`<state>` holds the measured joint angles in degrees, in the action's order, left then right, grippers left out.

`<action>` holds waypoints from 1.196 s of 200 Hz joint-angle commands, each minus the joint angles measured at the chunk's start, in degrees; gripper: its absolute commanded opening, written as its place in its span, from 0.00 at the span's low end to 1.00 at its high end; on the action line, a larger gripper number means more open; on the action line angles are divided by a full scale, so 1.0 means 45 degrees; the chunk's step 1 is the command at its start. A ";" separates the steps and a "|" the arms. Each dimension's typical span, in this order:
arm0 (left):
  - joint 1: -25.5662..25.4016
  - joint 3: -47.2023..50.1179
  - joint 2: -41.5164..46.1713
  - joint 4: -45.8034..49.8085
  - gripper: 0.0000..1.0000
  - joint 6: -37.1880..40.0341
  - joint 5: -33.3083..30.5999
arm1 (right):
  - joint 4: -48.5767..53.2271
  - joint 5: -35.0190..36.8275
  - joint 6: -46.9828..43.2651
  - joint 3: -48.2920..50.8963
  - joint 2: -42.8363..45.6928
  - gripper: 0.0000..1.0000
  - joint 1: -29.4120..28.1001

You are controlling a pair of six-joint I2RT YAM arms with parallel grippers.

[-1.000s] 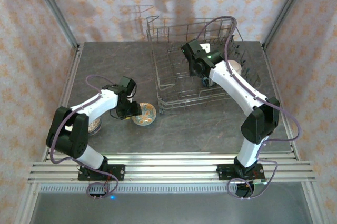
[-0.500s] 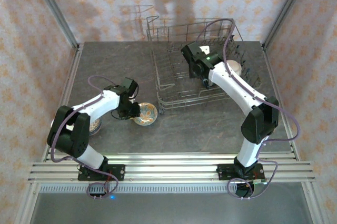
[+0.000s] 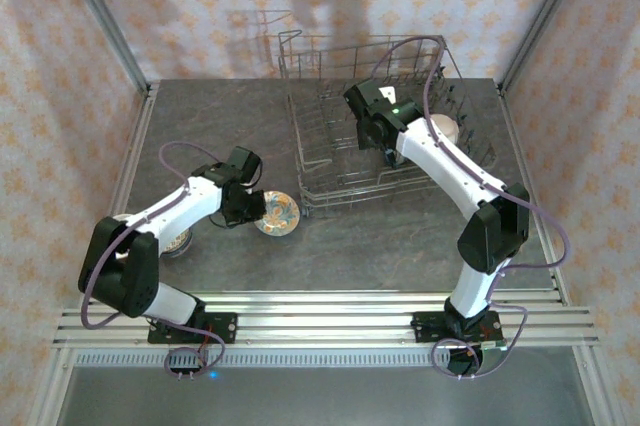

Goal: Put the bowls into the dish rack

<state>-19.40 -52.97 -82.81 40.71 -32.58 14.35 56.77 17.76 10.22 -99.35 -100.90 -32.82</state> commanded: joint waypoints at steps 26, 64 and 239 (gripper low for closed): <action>0.0005 -0.0866 0.1490 0.1062 0.00 -0.0265 -0.1508 | -0.0114 -0.0937 -0.0375 -0.1334 -0.0534 0.77 0.0376; 0.0029 -0.2534 0.1816 0.1862 0.00 0.0113 -0.2333 | 0.0232 -0.1417 -0.0566 -0.2491 -0.1183 0.77 0.0410; -0.0207 -0.9902 -0.0569 0.0986 0.00 0.1561 -0.1404 | -0.2162 -0.8180 -0.2293 -0.2068 0.1422 0.66 0.0513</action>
<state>-19.53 -94.28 -84.60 49.23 -26.48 5.96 51.90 -11.92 1.69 -111.50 -99.55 -30.70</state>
